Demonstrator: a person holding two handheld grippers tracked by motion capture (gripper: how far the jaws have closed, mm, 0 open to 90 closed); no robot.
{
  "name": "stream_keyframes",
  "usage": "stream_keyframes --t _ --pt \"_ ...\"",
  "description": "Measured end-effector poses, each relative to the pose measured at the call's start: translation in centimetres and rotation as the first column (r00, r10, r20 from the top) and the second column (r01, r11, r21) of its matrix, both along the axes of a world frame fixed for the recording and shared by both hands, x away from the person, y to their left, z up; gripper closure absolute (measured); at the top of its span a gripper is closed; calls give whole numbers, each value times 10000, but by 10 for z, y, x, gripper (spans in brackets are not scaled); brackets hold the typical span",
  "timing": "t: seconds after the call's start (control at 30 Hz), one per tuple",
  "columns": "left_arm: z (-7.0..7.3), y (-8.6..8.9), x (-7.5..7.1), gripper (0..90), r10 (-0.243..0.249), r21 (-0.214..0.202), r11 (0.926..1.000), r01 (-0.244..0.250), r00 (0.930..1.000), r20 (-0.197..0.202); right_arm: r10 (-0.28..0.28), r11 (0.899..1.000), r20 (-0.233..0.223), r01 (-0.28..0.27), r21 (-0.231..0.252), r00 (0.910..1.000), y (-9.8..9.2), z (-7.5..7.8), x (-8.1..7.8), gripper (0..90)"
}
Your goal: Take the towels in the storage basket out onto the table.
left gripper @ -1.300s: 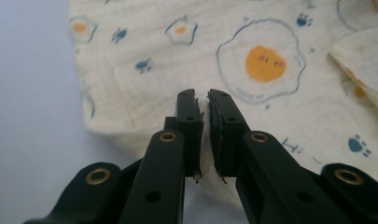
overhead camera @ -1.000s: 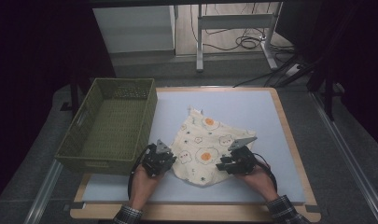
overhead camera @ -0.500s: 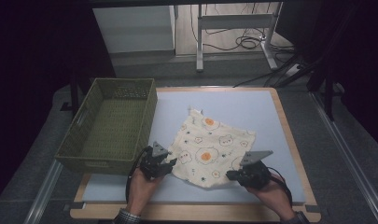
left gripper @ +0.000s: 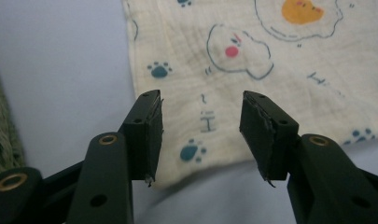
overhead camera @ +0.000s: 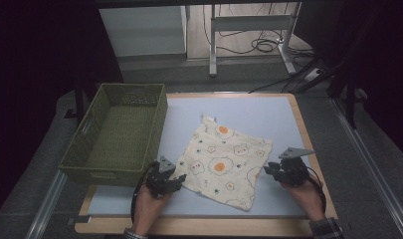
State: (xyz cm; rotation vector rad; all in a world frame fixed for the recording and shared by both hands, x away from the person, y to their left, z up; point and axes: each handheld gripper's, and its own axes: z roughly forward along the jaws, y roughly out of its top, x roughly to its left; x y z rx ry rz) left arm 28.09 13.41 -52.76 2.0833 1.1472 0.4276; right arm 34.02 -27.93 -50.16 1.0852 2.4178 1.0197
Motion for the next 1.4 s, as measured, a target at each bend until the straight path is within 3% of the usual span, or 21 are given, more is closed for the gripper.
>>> stream_keyframes --t 0.03,0.13,0.2,0.37,0.4,0.43,0.47,0.5,0.53,0.67,0.83,0.87,0.9,1.03,1.07,1.1,1.2,1.3,1.4 --pt "-2 1 -1 493 6 0 10000 -6 10000 -40 0 10000 0 0 0 10000 0 0 0 708" --pt "-6 3 -4 492 47 -43 10000 -47 9999 -98 -689 9976 87 688 55 9976 -6 -6 24 708" --pt "-11 6 -6 493 111 -142 9998 -113 9999 -121 -1377 9904 44 1377 147 9905 -11 -11 46 705" --pt "-16 8 -8 493 201 -358 9992 -200 9998 21 -1830 9825 -148 1833 317 9830 -11 -18 67 651" --pt "-16 8 -9 512 213 -334 9992 -210 9997 85 -1906 9813 -20 1905 257 9817 -7 -19 71 748" --pt "-16 8 -9 555 213 -334 9992 -210 9997 85 -1906 9813 -20 1905 257 9817 -7 -19 71 748" --pt "-16 9 -9 594 150 -365 9992 -148 9999 60 -1734 9845 -27 1734 266 9848 -5 -18 74 868" --pt "-17 9 -9 594 85 -477 9988 -83 10000 34 -1734 9845 -27 1734 266 9848 -5 -18 74 868" --pt "-17 9 -9 678 -35 -591 9982 34 10000 -19 -1691 9855 42 1690 132 9856 -3 -18 77 888" --pt "-16 6 -10 772 -188 -606 9980 185 9998 -42 -1785 9838 113 1786 -124 9839 -2 -16 90 893" --pt "-15 -5 -14 750 -657 -899 9939 640 9977 -154 -2062 9774 232 2071 -418 9782 -6 -13 110 886" --pt "-14 -7 -15 654 -603 -803 9949 609 9981 101 -2100 9768 223 2107 -371 9775 -7 -11 113 845" --pt "-14 -7 -15 602 -603 -803 9949 609 9981 101 -2100 9768 223 2107 -371 9775 -7 -11 113 845" --pt "-9 -2 -16 548 -308 -909 9953 341 9988 373 -1731 9848 284 1734 -55 9845 -6 0 94 745" --pt "-7 1 -18 548 -266 -951 9950 309 9986 464 -1306 9914 180 1304 104 9913 -5 5 76 729" --pt "-7 1 -18 547 -266 -951 9950 309 9986 464 -1306 9914 180 1304 104 9913 -5 5 76 729" --pt "-5 4 -22 546 -229 -1013 9944 287 9981 580 -560 9980 -149 564 278 9983 -4 8 43 714" --pt "-5 6 -24 546 -161 -1010 9946 223 9979 623 149 9999 -339 -147 81 9993 -2 7 6 700" --pt "-5 9 -22 559 10 -1007 9949 49 9983 580 913 9957 -552 -903 217 9943 4 8 -27 679"
